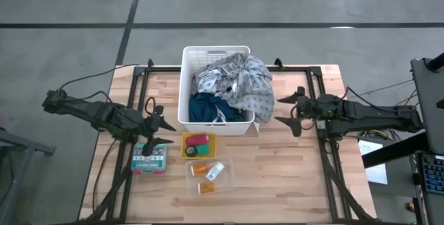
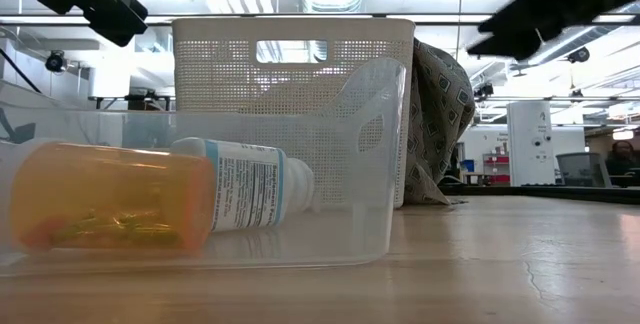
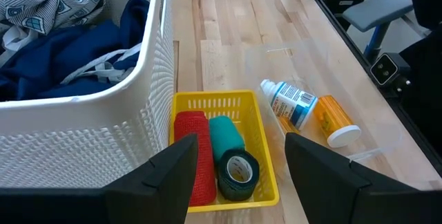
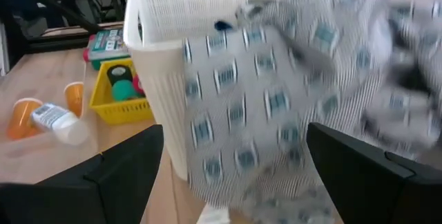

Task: Pick & Place Medicine items
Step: Put the gray lapover patient gown into the white laundry bin

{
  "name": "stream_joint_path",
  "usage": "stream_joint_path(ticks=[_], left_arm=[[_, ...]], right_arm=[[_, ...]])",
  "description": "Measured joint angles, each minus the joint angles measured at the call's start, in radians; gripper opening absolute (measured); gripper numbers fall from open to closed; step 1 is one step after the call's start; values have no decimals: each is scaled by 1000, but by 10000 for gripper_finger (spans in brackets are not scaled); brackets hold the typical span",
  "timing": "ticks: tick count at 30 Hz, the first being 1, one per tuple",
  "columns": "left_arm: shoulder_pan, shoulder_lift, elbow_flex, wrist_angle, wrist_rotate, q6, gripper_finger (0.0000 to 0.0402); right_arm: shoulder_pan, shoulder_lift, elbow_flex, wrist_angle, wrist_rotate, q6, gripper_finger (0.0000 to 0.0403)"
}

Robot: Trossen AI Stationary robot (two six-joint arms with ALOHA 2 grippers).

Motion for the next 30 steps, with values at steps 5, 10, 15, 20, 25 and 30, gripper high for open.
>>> stream_joint_path(ticks=[5,10,15,20,25,30], left_arm=[[0,0,0,0,0,0,226],[0,0,0,0,0,0,226],[0,0,0,0,0,0,226],[0,0,0,0,0,0,226],[0,0,0,0,0,0,226],[0,0,0,0,0,0,226]], right_arm=[[0,-93,-141,15,8,83,354],[0,-134,-289,139,26,95,355],[0,-132,-419,307,40,57,355],[0,-100,-439,349,91,90,354],[0,-70,-439,402,114,187,354],[0,-28,-439,524,160,166,354]])
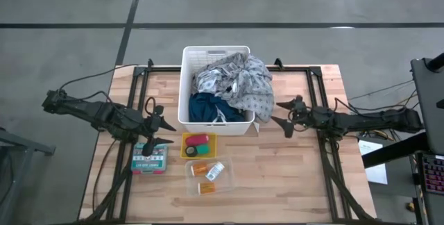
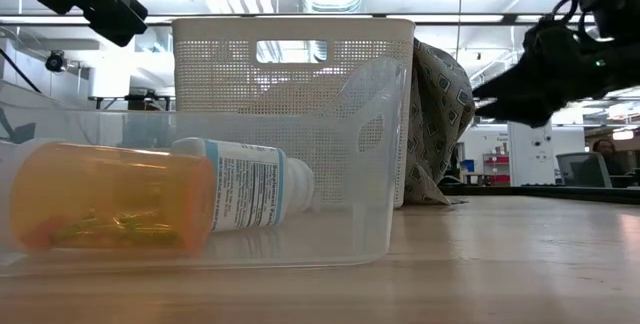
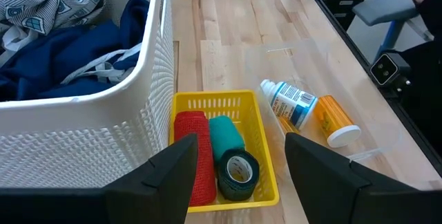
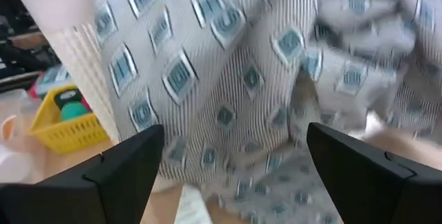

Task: Pick & Place Medicine items
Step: Put the gray lapover patient gown into the white laundry bin

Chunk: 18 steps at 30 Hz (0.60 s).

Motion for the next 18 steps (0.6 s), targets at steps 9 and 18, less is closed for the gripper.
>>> stream_joint_path(ticks=[9,18], left_arm=[[0,0,0,0,0,0,226],[0,0,0,0,0,0,226]], right_arm=[[0,115,0,95,-41,-28,354],[0,336,19,259,-90,-2,354]])
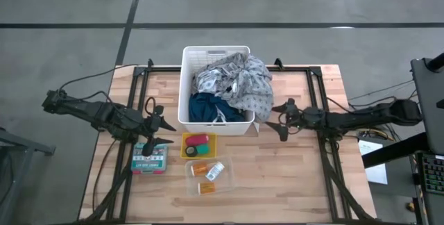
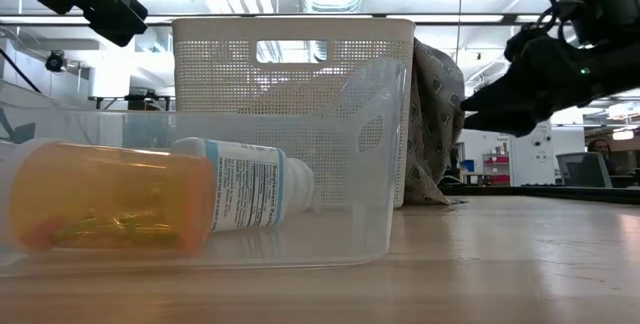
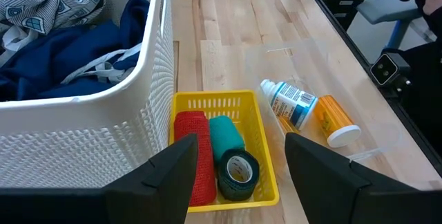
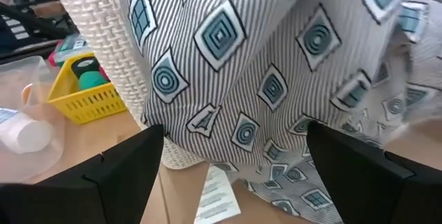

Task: Pick & Place Medicine items
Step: Put the gray lapover patient gown into the white laundry bin

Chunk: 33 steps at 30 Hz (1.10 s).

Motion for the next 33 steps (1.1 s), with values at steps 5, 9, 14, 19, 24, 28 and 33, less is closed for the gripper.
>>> stream_joint_path(ticks=[5,9,14,19,24,28,33], left_arm=[[0,0,0,0,0,0,226],[0,0,0,0,0,0,226],[0,0,0,0,0,0,226],[0,0,0,0,0,0,226],[0,0,0,0,0,0,226],[0,0,0,0,0,0,226],[0,0,0,0,0,0,226]], right_arm=[[0,124,65,13,-6,-4,354],[0,235,133,11,-5,-48,354],[0,356,204,7,10,-101,354],[0,429,247,7,59,-127,354],[0,476,281,6,133,-127,354],[0,513,306,6,197,-127,346],[-1,569,326,8,265,-128,328]])
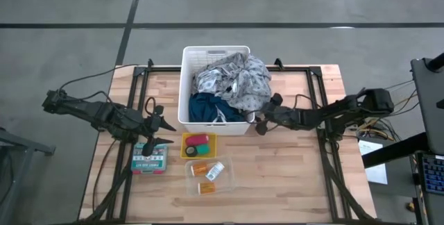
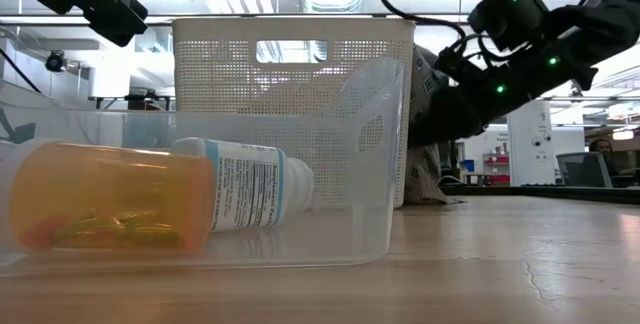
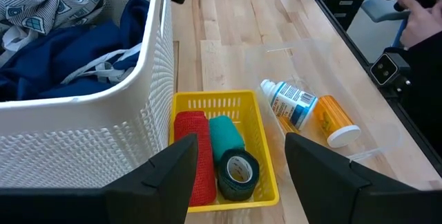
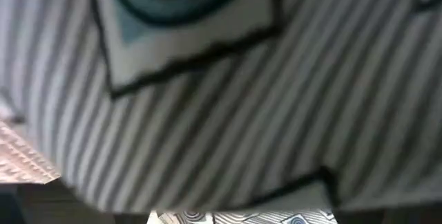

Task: Pick & Place Medicine items
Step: Put the gray lapover patient gown into the white laundry bin

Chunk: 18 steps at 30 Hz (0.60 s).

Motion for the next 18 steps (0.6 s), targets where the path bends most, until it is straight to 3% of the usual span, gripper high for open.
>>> stream_joint_path(ticks=[9,18], left_arm=[[0,0,0,0,0,0,226],[0,0,0,0,0,0,226]], right_arm=[[0,75,35,-1,6,-19,290],[0,88,48,-2,28,-31,198]])
